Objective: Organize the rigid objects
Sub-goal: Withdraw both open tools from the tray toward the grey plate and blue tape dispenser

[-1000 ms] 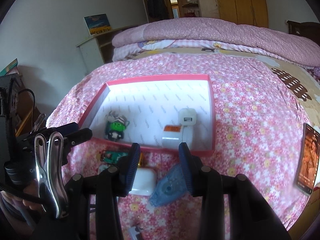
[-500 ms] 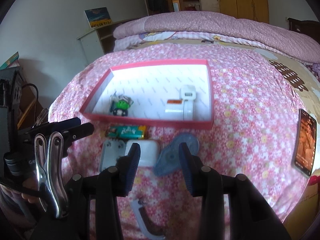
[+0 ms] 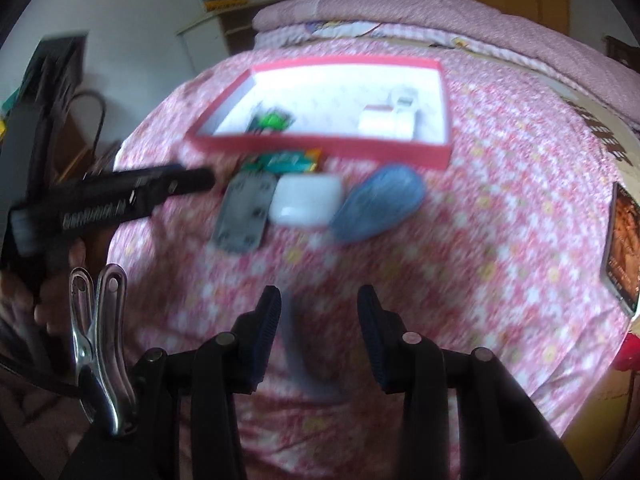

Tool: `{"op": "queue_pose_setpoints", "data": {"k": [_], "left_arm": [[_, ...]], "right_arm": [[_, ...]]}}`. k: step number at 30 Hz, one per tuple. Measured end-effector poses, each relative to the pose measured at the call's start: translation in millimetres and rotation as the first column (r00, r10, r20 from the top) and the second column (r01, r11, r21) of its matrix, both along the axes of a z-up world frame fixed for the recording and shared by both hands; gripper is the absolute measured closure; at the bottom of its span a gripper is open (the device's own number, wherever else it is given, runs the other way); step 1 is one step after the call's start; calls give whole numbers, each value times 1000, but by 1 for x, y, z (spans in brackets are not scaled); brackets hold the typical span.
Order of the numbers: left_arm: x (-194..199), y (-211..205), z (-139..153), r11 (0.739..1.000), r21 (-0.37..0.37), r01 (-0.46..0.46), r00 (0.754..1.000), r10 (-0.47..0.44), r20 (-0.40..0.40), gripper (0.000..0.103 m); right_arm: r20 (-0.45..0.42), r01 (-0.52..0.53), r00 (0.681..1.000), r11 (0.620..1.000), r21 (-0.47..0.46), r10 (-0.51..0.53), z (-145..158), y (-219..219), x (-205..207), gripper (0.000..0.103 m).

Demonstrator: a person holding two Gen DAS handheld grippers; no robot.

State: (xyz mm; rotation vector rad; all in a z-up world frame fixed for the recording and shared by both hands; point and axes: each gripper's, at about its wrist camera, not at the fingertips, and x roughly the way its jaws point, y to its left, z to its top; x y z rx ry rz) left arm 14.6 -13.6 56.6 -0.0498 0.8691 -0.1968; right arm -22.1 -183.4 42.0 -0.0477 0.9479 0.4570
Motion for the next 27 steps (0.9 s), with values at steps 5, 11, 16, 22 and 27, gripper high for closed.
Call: {"op": "queue_pose_setpoints", "data": {"k": [5, 11, 16, 22, 27], "left_arm": [[-2, -2, -5, 1000, -10, 14, 1000, -14, -16, 56], [-4, -6, -9, 1000, -14, 26, 999, -27, -35, 56], [-4, -7, -12, 1000, -18, 25, 999, -26, -45, 56], [-6, -7, -13, 999, -25, 23, 998, -24, -51, 56], [-7, -7, -13, 999, -42, 24, 998, -26, -53, 56]], "right_arm": [[-19, -48, 999, 999, -25, 48, -11, 5, -14, 62], [-58, -67, 996, 998, -18, 65, -27, 4, -17, 64], [-15, -76, 997, 995, -71, 75, -30, 6, -22, 73], [17, -75, 997, 993, -92, 77, -30, 9, -22, 85], [50, -41, 998, 998, -57, 44, -22, 2, -17, 85]]}}
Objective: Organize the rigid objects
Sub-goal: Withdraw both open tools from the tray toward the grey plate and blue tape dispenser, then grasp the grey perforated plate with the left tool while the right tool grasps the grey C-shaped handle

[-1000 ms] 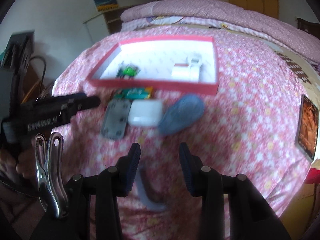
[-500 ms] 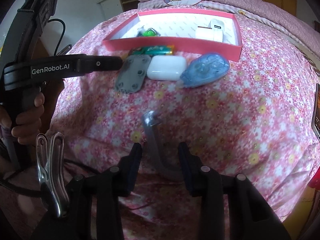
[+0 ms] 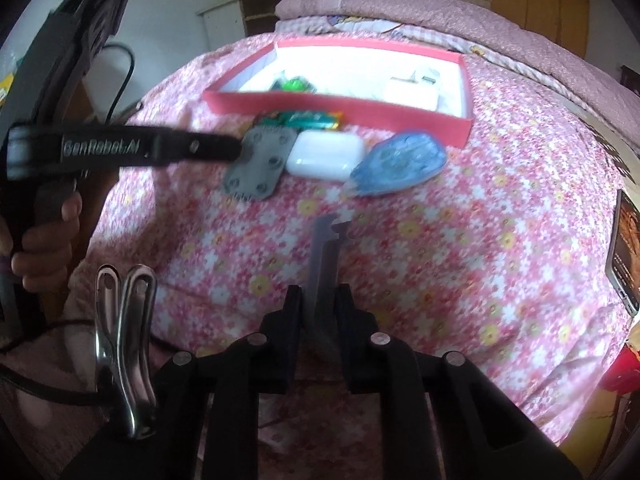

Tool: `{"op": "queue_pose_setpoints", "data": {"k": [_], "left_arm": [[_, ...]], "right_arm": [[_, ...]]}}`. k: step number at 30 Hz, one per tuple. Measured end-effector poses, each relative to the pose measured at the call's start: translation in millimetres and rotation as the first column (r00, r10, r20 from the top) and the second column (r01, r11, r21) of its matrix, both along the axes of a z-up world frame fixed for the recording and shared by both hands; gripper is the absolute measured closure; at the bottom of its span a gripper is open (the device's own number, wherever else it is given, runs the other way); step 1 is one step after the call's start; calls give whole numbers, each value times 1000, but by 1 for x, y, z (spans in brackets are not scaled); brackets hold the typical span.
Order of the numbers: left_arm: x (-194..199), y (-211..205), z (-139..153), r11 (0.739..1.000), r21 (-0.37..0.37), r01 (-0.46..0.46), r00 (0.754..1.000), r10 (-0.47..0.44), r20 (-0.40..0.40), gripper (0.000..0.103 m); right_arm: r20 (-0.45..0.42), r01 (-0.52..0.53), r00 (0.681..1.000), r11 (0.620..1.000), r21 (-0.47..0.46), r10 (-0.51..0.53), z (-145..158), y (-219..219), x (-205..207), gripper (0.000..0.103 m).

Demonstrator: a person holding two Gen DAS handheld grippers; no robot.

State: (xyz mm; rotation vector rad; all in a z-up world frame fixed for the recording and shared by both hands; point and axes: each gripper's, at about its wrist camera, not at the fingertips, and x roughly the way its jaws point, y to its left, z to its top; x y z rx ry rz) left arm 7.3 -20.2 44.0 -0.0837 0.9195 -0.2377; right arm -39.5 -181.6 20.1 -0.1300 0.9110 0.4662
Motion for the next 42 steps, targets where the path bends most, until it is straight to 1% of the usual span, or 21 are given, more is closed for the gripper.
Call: {"op": "queue_pose_setpoints", "data": {"k": [3, 6, 10, 14, 19, 25, 30, 33, 34, 37, 42], "left_arm": [[-1, -3, 2, 1000, -6, 8, 1000, -8, 6, 56], [0, -8, 3, 1000, -11, 19, 1000, -19, 4, 52], [4, -16, -1, 999, -21, 30, 999, -31, -26, 51], [9, -22, -5, 999, -35, 23, 998, -25, -56, 51], [14, -31, -12, 1000, 10, 25, 996, -24, -81, 51], [21, -43, -22, 998, 46, 34, 993, -28, -112, 51], [23, -48, -24, 996, 82, 32, 995, -24, -99, 51], [21, -47, -25, 996, 83, 33, 995, -25, -91, 51], [21, -46, -25, 996, 79, 31, 996, -24, -90, 53], [20, -41, -24, 998, 51, 21, 996, -17, -87, 54], [17, -28, -19, 1000, 28, 1, 997, 1, -72, 54]], "right_arm": [[6, 30, 1000, 999, 11, -30, 3, -5, 6, 85], [-3, 66, 998, 998, 25, -66, 2, -11, 13, 85], [-8, 80, 997, 996, 37, -80, 2, -15, 20, 85], [-17, 83, 996, 995, 51, -83, 0, -18, 25, 85], [-31, 85, 996, 994, 74, -83, -6, -20, 28, 85], [-37, 86, 996, 991, 107, -83, -8, -24, 26, 85], [-37, 86, 996, 989, 122, -82, -8, -26, 25, 85], [-36, 86, 996, 988, 127, -82, -9, -26, 25, 85], [-36, 86, 996, 988, 128, -82, -9, -26, 24, 85], [-36, 88, 996, 987, 131, -84, -9, -27, 24, 85], [-36, 92, 995, 987, 129, -88, -8, -26, 23, 85]]}}
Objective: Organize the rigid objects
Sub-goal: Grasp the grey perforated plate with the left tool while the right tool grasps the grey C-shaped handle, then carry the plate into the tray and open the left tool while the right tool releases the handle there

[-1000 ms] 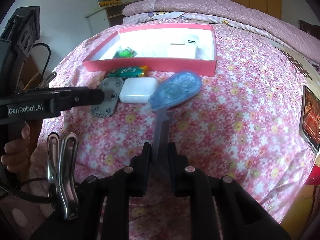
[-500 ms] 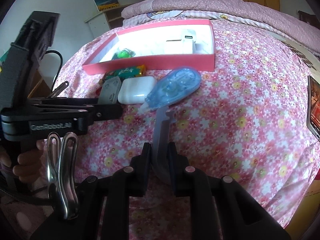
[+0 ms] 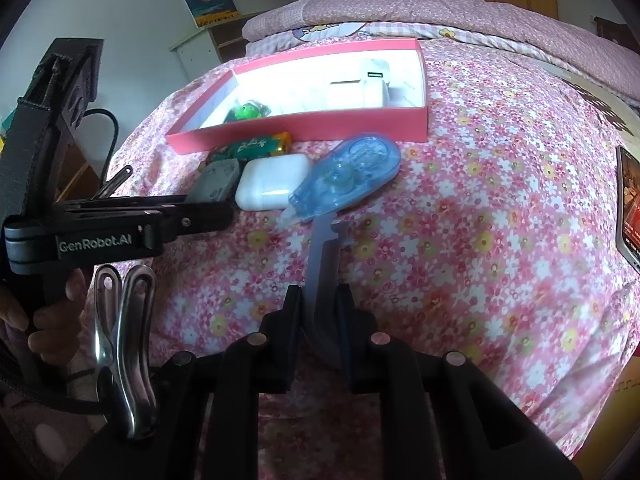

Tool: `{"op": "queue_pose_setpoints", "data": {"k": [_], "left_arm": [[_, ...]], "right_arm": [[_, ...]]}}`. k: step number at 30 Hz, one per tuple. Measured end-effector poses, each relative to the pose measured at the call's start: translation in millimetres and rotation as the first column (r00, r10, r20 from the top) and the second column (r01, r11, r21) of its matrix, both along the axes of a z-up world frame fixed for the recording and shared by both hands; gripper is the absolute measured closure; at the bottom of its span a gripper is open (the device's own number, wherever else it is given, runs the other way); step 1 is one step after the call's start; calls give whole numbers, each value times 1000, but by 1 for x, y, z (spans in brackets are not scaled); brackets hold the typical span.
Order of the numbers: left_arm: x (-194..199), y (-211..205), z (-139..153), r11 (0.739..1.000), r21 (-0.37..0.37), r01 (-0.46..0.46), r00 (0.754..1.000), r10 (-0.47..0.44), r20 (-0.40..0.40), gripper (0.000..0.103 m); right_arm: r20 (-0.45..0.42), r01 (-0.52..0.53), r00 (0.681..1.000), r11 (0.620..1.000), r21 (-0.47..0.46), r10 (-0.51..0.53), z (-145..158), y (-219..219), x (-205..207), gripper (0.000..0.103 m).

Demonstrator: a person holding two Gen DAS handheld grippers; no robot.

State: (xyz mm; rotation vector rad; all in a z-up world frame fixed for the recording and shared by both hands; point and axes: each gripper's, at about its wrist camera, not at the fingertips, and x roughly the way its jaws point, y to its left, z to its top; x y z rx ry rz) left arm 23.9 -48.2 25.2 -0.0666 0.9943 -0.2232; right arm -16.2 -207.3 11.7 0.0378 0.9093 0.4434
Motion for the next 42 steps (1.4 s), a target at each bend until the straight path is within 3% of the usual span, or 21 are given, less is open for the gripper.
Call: {"op": "queue_pose_setpoints", "data": {"k": [9, 30, 42], "left_arm": [[-11, 10, 16, 1000, -12, 19, 997, -18, 73, 61], [-17, 30, 35, 999, -43, -1, 990, 7, 143, 61], [-3, 41, 57, 999, -44, -23, 980, 31, 199, 61]], "right_arm": [[-6, -5, 1000, 1000, 15, 5, 4, 4, -1, 85], [31, -37, 999, 999, 37, 36, 24, 17, 0, 85], [107, -54, 993, 998, 31, 51, 56, 31, 26, 85]]}}
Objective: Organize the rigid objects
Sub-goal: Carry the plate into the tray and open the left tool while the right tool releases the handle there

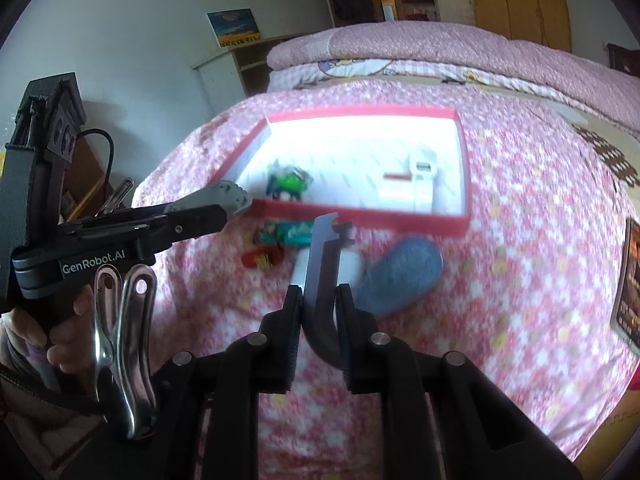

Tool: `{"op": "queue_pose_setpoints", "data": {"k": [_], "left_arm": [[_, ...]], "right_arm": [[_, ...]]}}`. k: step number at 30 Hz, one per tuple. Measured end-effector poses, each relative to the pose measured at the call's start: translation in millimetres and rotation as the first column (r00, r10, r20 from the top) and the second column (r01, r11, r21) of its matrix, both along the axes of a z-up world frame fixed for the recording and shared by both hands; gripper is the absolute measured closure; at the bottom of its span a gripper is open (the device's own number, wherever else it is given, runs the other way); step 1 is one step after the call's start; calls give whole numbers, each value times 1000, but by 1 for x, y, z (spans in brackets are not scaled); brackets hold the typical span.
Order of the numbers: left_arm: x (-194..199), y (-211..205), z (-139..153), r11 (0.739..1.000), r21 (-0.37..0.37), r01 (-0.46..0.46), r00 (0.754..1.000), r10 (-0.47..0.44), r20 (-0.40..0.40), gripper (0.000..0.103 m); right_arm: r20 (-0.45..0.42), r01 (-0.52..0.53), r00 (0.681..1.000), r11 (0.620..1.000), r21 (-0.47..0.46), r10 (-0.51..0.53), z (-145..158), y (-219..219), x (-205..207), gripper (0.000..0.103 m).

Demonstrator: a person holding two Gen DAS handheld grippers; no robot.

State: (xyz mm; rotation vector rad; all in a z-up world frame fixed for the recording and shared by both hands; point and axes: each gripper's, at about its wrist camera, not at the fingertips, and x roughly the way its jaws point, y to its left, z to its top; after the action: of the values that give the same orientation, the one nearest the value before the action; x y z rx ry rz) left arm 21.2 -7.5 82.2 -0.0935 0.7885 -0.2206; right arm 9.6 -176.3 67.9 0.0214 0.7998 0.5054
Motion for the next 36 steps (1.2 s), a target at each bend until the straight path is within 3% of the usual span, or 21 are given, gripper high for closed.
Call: {"op": "queue_pose_setpoints", "data": {"k": [12, 26, 36], "left_arm": [[35, 6, 20, 1000, 11, -22, 999, 21, 44, 61], [79, 2, 22, 999, 28, -23, 998, 22, 52, 61], [114, -1, 12, 999, 32, -13, 1000, 13, 15, 61]], "right_arm": [[48, -10, 999, 1000, 6, 9, 20, 17, 32, 85], [39, 1, 999, 1000, 19, -1, 25, 26, 73, 85], [16, 6, 1000, 1000, 14, -6, 22, 30, 103, 85]]}}
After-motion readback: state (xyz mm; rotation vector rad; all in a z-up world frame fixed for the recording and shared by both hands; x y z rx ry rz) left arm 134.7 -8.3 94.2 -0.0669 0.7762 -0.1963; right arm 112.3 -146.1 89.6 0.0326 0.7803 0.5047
